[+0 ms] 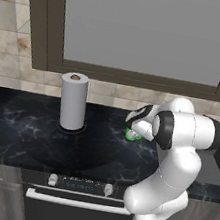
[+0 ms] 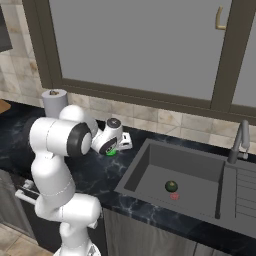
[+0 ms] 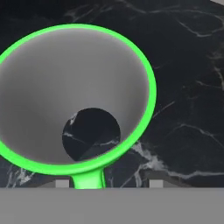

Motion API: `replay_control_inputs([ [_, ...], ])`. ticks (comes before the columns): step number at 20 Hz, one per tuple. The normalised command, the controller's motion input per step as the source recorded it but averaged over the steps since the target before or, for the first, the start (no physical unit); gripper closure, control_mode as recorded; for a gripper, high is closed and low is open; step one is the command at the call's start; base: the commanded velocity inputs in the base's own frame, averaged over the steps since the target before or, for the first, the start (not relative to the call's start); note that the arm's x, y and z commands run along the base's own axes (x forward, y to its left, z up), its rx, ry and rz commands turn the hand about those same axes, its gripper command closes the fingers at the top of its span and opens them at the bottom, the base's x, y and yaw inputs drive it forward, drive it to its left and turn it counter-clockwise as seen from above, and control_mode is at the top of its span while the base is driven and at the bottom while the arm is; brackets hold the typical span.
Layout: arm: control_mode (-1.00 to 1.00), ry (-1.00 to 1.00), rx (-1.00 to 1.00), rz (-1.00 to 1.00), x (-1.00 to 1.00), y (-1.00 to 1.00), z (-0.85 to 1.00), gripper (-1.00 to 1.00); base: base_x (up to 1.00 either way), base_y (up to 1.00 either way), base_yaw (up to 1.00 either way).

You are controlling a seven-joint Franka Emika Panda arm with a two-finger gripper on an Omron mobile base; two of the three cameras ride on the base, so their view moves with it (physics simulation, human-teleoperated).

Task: Clear the mugs and bowl far away from the sink.

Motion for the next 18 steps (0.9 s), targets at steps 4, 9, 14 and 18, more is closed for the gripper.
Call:
replay_control_inputs([
  [4, -1.00, 0.00, 0.01, 0.00, 0.00, 0.01, -0.09, 1.00, 0.00, 0.00, 0.00],
  [9, -1.00, -0.01, 0.00, -0.02, -0.36, 0.07, 0.06, 1.00, 0.00, 0.00, 0.00],
  [14, -1.00, 0.00, 0.00, -0.17, -0.62, 0.01, 0.53, 1.00, 0.00, 0.00, 0.00],
  [18, -1.00, 0.01, 0.00, -0.19, -0.31, 0.04, 0.79, 1.00, 0.00, 0.00, 0.00],
])
